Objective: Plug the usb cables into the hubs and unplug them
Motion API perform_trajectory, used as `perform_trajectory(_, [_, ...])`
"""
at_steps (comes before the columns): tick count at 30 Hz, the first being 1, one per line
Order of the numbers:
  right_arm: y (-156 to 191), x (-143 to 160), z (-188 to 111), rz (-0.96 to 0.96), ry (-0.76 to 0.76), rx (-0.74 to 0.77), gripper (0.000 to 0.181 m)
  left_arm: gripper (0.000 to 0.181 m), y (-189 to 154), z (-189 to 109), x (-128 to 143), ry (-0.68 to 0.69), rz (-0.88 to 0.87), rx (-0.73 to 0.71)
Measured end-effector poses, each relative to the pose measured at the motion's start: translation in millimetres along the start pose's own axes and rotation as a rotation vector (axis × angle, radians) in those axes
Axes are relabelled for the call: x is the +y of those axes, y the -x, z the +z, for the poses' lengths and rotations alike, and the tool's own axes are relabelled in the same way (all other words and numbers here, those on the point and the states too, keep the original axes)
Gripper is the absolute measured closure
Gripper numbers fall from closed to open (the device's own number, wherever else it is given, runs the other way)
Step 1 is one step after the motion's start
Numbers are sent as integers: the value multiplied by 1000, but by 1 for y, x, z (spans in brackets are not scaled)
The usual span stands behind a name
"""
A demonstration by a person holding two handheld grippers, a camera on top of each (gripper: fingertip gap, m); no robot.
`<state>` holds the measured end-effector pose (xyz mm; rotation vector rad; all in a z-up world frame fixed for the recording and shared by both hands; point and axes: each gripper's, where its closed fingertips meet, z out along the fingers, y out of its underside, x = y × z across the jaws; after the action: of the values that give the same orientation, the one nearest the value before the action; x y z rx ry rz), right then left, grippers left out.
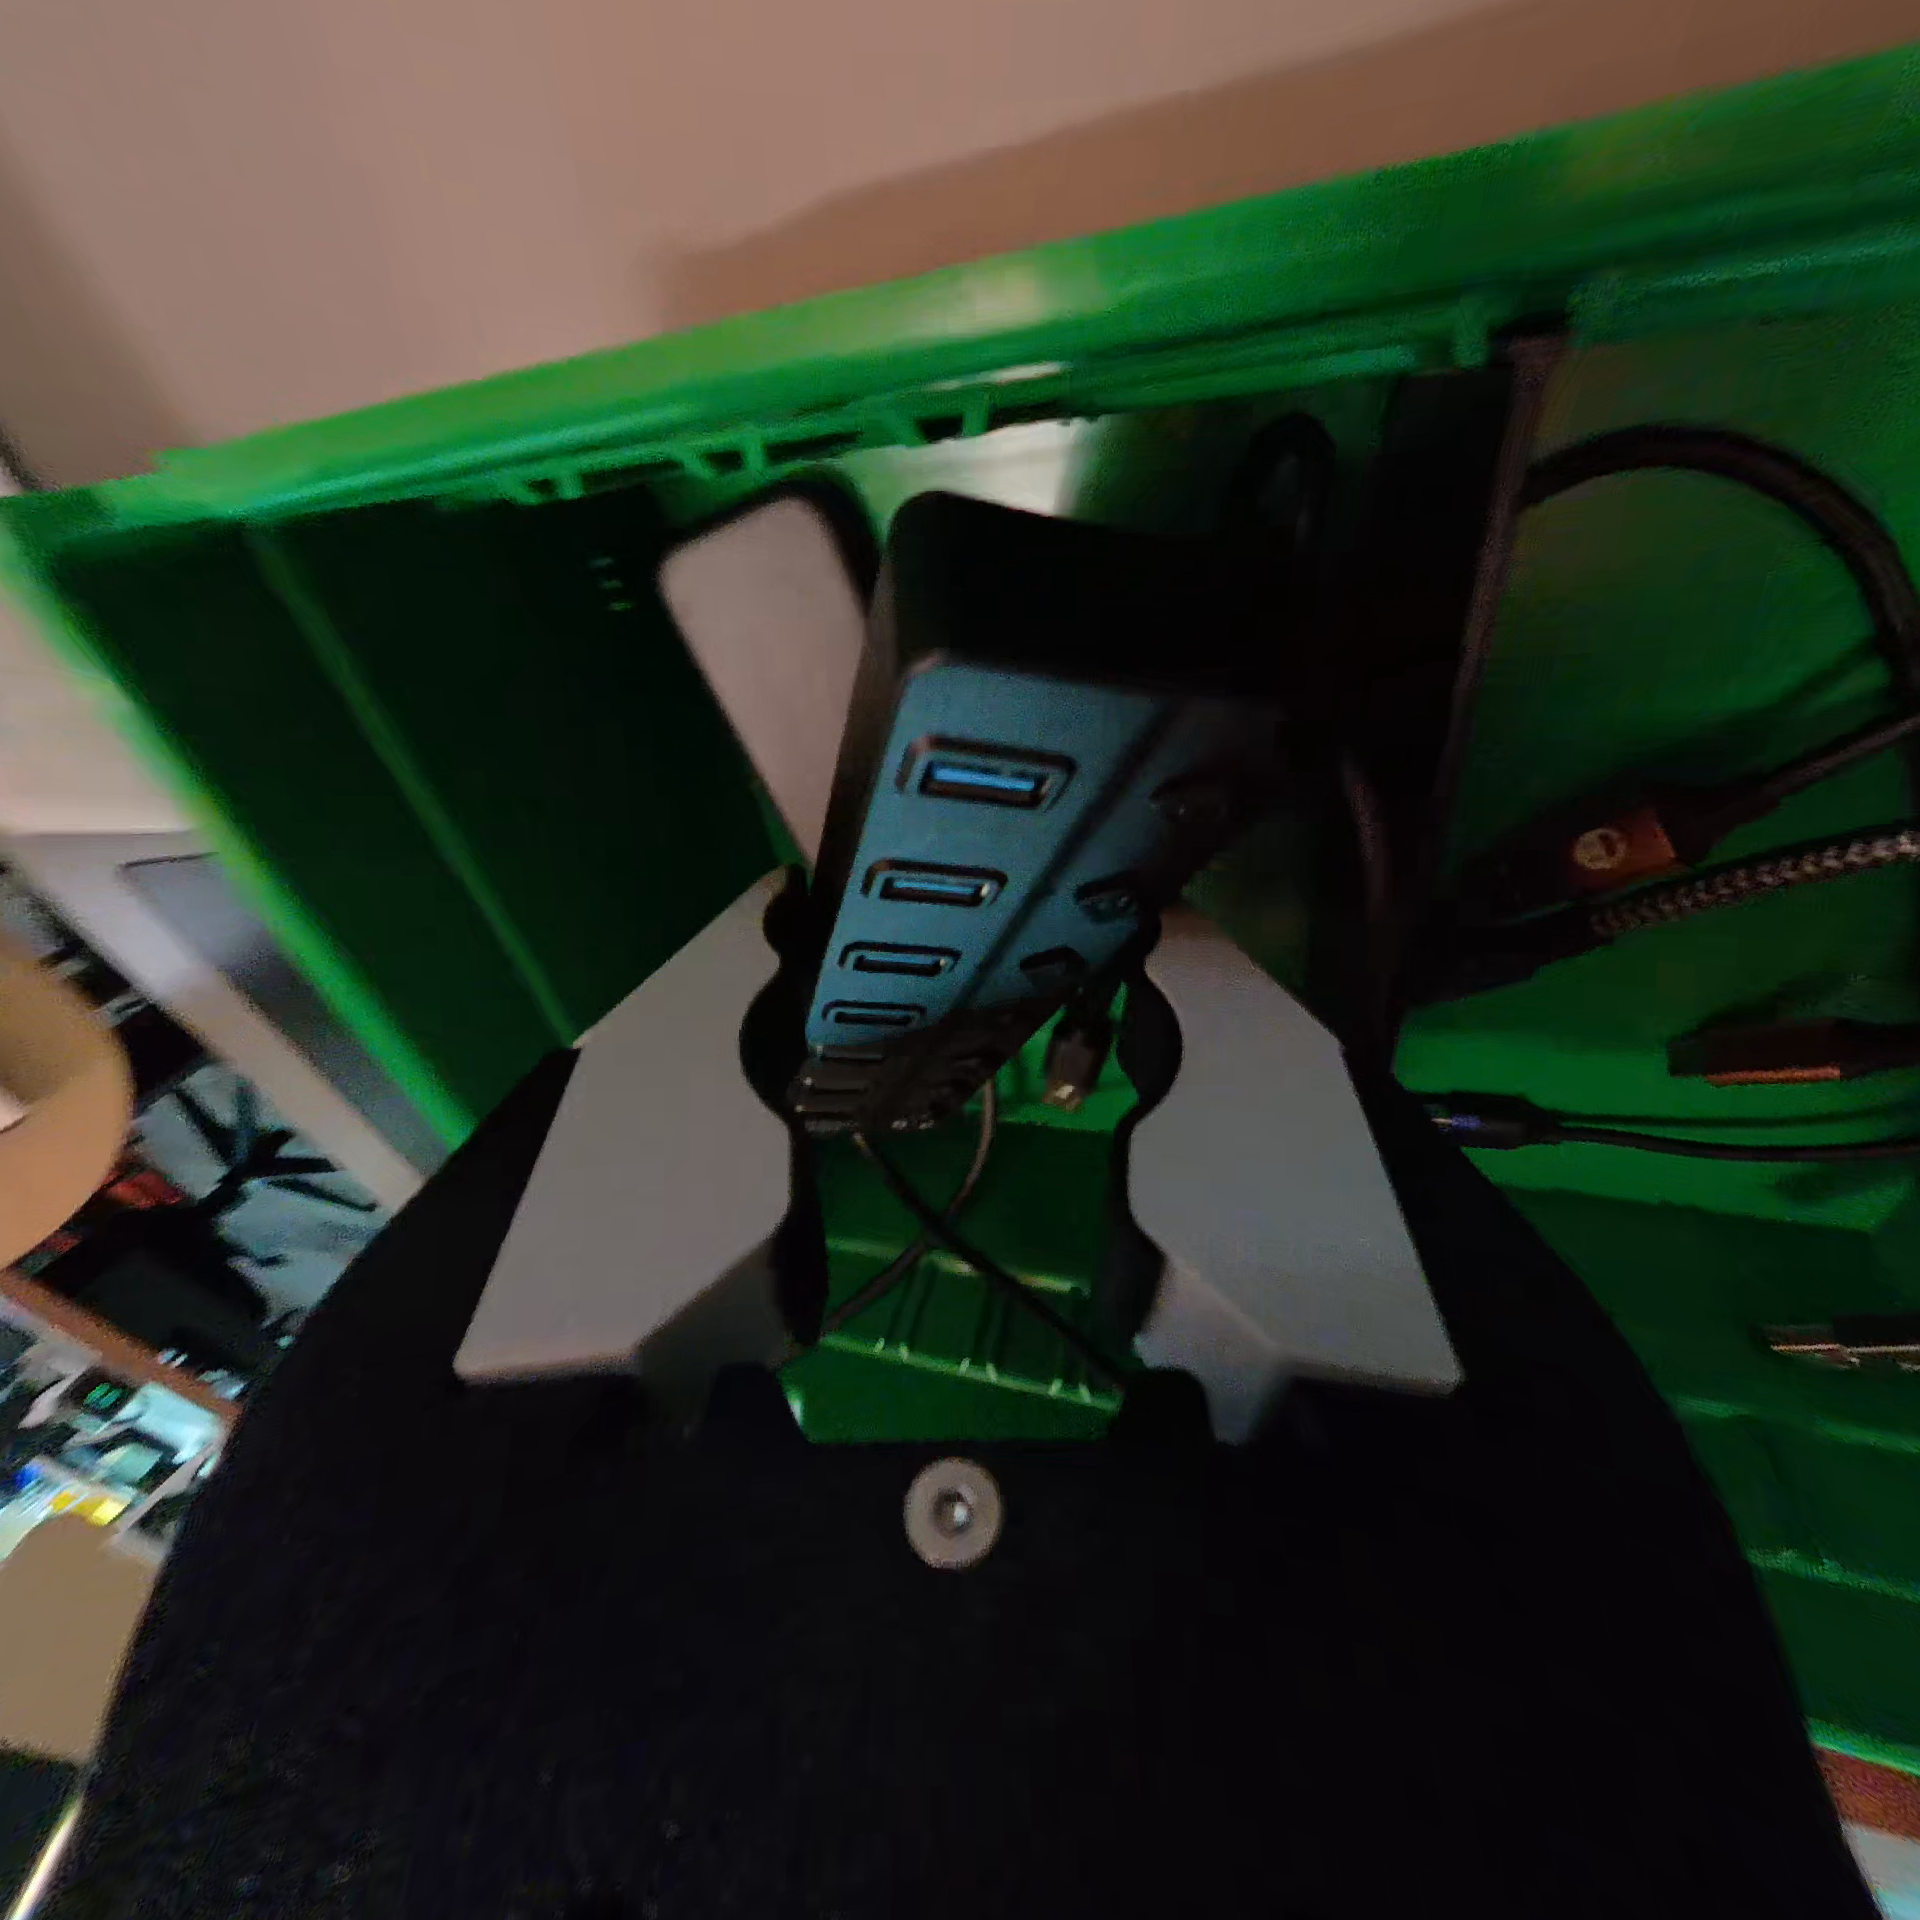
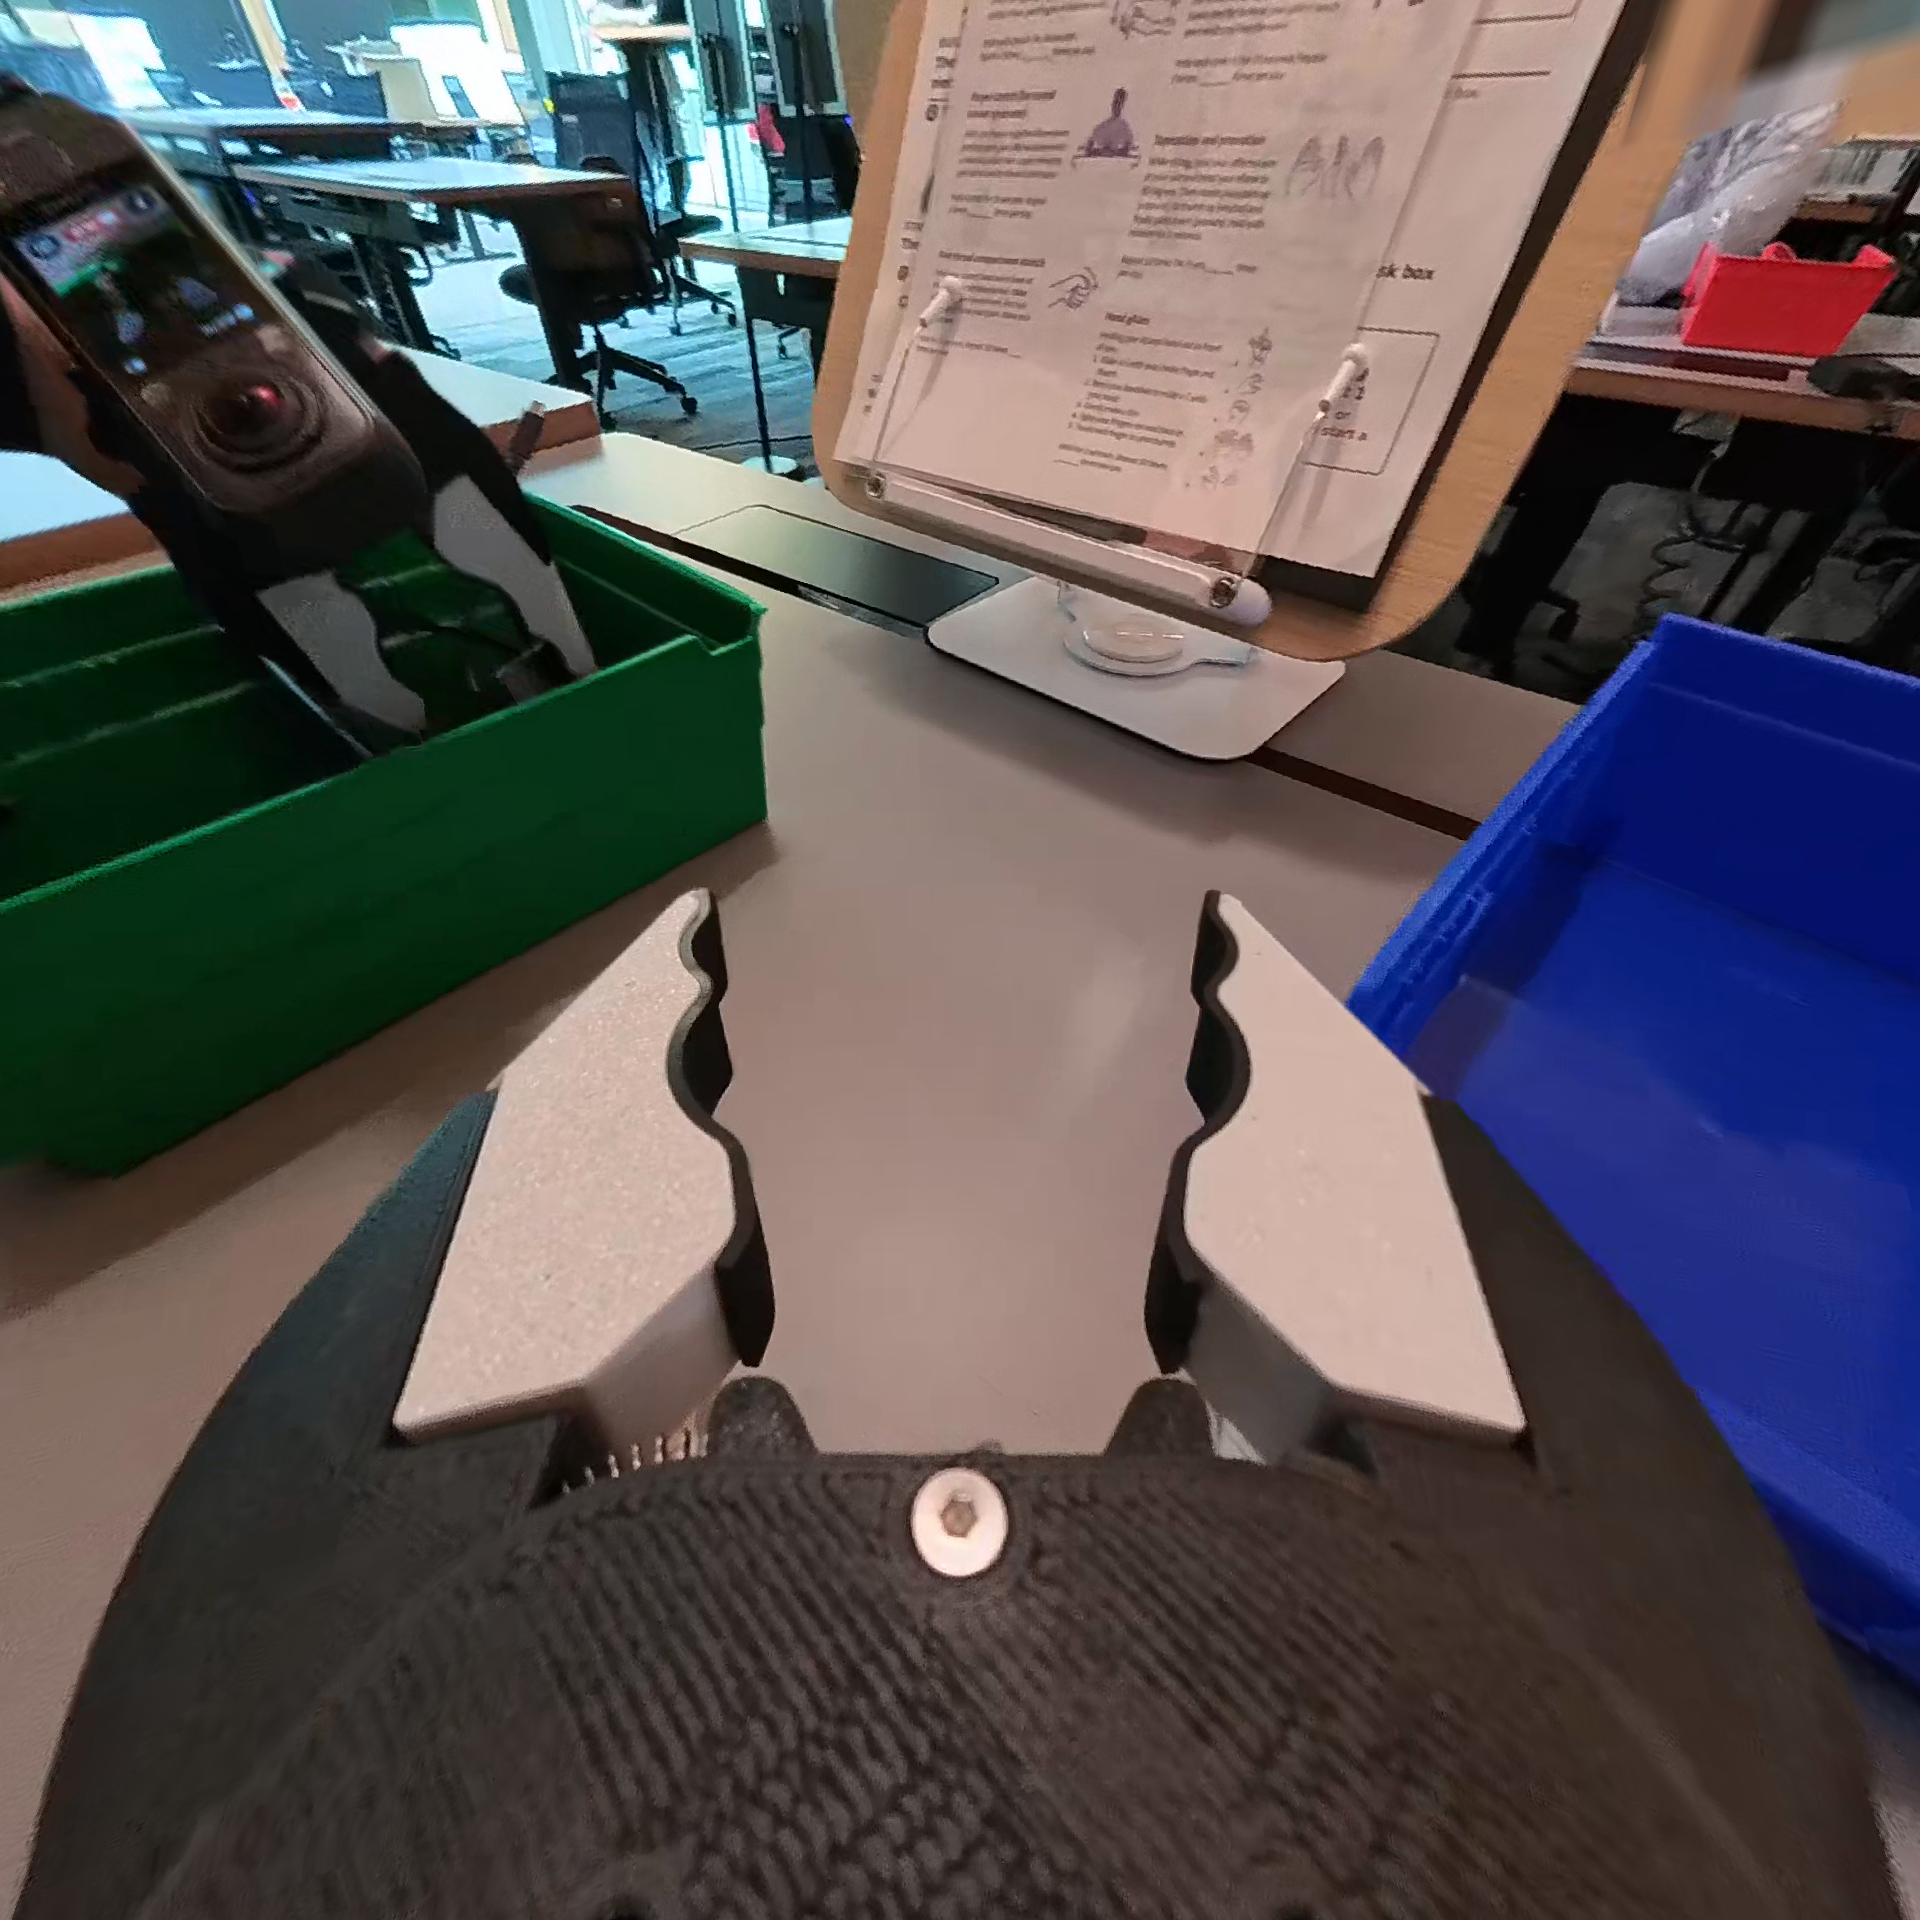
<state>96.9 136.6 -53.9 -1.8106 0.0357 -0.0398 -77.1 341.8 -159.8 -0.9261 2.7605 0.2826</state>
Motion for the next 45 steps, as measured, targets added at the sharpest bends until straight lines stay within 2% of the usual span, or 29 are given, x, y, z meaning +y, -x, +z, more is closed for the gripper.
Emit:
perform_trajectory(5, [27, -17, 2, 10, -58, -83, 89, 128, 27, -57, 4, -46, -103, -255])
perform_trajectory(11, [77, -52, -4, -58, -174, -183, 83, 128, 52, -158, 0, -168, -281, -610])
perform_trajectory(14, [106, -84, -18, -107, -307, -210, 81, 128, 43, -202, -25, -251, -320, -722])
perform_trajectory(17, [130, -107, -32, -126, -423, -237, 88, 128, 30, -227, -63, -252, -261, -872])
perform_trajectory(19, [138, -115, -35, -119, -474, -228, 90, 128, 19, -236, -92, -256, -216, -968])
perform_trajectory(22, [143, -119, -38, -125, -517, -218, 109, 128, 7, -249, -130, -262, -140, -1103])
perform_trajectory(23, [138, -123, -42, -112, -547, -199, 121, 129, 4, -252, -137, -255, -116, -1140])
perform_trajectory(25, [134, -127, -48, -101, -578, -199, 131, 129, 3, -257, -148, -254, -103, -1206])
perform_trajectory(27, [132, -131, -54, -112, -614, -193, 137, 129, 0, -253, -160, -267, -71, -1200])
perform_trajectory(29, [128, -125, -50, -121, -568, -185, 156, 130, -1, -250, -171, -279, -32, -1231])
perform_trajectory(31, [123, -119, -44, -52, -507, -216, 158, 130, 2, -248, -172, -244, -22, -1280])
perform_trajectory(36, [116, -107, -40, -8, -454, -307, 158, 130, 4, -236, -178, -303, -36, -1314])
perform_trajectory(38, [109, -108, -41, 39, -480, -312, 158, 128, 6, -235, -181, -333, -46, -1331])
perform_trajectory(40, [93, -113, -46, 109, -531, -287, 158, 124, 7, -241, -179, -430, -143, -1344])
perform_trajectory(42, [72, -119, -58, 175, -596, -261, 158, 114, 3, -250, -176, -632, -322, -1307])
perform_trajectory(43, [61, -122, -66, 206, -634, -244, 158, 111, -2, -254, -175, -784, -450, -1246])
perform_trajectory(45, [45, -129, -83, 224, -711, -216, 158, 110, -10, -259, -177, -1146, -744, -987])
